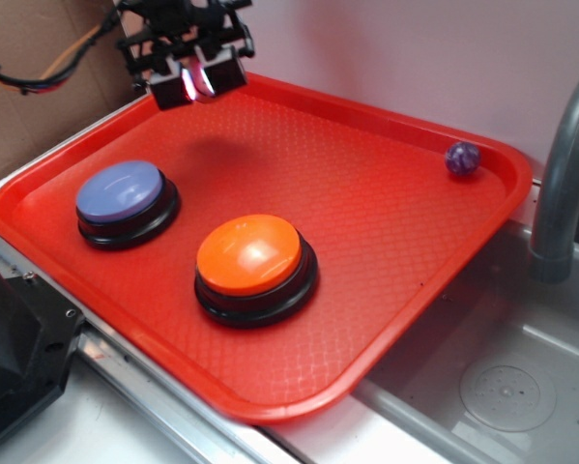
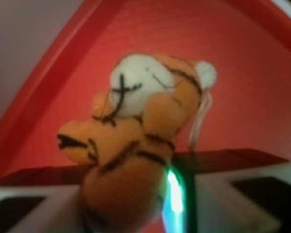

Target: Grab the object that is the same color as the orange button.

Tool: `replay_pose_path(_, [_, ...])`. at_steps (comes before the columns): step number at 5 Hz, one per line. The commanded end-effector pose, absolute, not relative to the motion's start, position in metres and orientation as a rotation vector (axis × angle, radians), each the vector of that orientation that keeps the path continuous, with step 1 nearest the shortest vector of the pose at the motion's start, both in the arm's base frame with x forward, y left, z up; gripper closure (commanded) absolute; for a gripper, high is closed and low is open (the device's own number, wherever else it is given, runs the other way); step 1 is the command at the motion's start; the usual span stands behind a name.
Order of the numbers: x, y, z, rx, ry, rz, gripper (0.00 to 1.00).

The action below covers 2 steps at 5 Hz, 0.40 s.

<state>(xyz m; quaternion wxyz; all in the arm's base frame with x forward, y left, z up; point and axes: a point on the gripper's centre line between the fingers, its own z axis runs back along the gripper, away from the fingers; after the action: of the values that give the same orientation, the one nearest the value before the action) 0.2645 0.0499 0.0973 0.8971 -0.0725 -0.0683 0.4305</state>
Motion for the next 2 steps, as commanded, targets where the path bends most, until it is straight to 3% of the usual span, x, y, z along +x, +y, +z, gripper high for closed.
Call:
replay_pose_path(1, [0.226, -0.01, 0.166, 0.001, -0.367, 0.437, 1.0])
replay_pose_path(2, [0.223, -0.027, 0.169, 0.117, -0.475, 0.161, 1.0])
